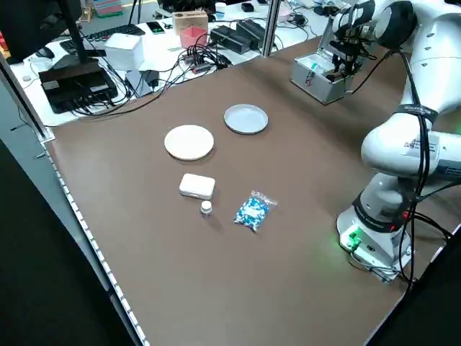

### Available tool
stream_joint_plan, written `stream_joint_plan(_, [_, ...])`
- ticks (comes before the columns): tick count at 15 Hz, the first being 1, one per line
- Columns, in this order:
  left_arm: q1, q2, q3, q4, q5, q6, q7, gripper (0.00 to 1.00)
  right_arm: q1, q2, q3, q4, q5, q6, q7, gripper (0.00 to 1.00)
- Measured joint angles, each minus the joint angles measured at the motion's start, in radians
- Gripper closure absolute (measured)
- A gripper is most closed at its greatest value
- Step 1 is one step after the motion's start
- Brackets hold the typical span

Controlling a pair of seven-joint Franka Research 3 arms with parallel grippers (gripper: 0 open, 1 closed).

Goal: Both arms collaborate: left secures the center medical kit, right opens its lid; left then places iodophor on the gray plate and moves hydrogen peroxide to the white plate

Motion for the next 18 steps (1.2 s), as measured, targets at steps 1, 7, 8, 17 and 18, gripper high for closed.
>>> stream_joint_plan(1, [0.000, 0.000, 0.000, 0.000, 0.000, 0.001, 0.000, 0.38, 0.000, 0.000, 0.000, 0.000, 0.000, 0.000, 0.000, 0.01])
stream_joint_plan(7, [0.003, 0.002, 0.000, 0.001, 0.001, 0.003, -0.003, 0.67, 0.003, 0.000, 0.000, -0.001, 0.000, -0.001, 0.000, 0.01])
stream_joint_plan(8, [0.004, 0.002, 0.000, 0.001, 0.001, 0.004, -0.003, 0.67, 0.004, 0.000, 0.000, -0.002, 0.000, -0.001, 0.000, 0.01])
stream_joint_plan(17, [0.052, -0.075, -0.002, 0.027, -0.010, -0.023, -0.004, 0.67, 0.008, 0.000, 0.000, -0.004, 0.000, -0.002, 0.000, 0.01])
stream_joint_plan(18, [0.074, -0.094, -0.003, 0.027, -0.018, -0.030, 0.001, 0.67, 0.009, 0.000, 0.000, -0.004, 0.000, -0.002, 0.000, 0.01])
